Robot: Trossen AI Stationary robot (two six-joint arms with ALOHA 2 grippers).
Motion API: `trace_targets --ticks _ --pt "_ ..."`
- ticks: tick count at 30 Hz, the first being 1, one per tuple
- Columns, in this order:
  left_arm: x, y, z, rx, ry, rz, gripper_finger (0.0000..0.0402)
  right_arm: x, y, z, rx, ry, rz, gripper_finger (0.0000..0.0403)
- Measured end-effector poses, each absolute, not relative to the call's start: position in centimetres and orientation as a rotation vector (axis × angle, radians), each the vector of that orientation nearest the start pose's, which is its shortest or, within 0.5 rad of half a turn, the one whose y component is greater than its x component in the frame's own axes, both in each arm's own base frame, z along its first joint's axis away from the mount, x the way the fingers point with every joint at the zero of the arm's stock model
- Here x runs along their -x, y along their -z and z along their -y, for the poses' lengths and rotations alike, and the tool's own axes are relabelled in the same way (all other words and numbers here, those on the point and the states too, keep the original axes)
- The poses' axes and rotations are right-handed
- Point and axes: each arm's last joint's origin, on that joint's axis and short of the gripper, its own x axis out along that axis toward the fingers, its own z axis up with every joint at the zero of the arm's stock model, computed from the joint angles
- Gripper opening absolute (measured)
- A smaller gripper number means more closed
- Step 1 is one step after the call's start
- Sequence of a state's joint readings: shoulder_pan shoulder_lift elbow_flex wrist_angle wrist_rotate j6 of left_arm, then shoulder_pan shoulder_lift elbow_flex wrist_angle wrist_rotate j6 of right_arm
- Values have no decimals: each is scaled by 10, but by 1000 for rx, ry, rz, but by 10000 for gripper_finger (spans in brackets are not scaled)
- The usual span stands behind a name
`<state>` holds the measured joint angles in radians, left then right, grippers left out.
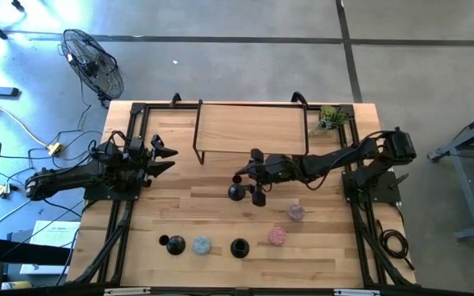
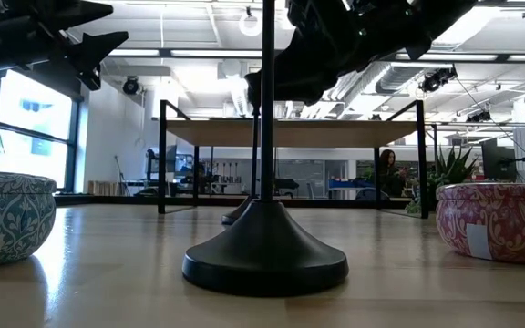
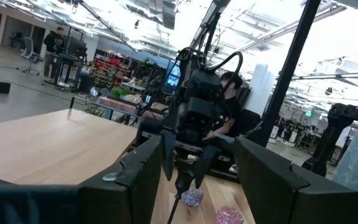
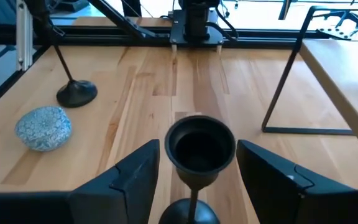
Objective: Pick & Place candle stick holders
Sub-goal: Put the top black candle holder on the shelf
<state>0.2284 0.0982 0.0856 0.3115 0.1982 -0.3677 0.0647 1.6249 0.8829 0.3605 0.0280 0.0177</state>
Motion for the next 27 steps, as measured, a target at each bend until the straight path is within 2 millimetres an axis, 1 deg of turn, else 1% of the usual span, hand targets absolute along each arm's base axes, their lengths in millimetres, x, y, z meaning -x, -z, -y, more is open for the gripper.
trace_targets --ticks 11,21,27 --pt "-94 -215 -16 302 23 294 198 -345 -210 -22 0 -34 -378 210" --pt "-94 -215 -16 279 19 294 198 -345 -210 -16 -16 -36 -377 210" --pt "-94 -215 -16 279 19 294 198 -345 -210 -16 -19 -48 -378 210"
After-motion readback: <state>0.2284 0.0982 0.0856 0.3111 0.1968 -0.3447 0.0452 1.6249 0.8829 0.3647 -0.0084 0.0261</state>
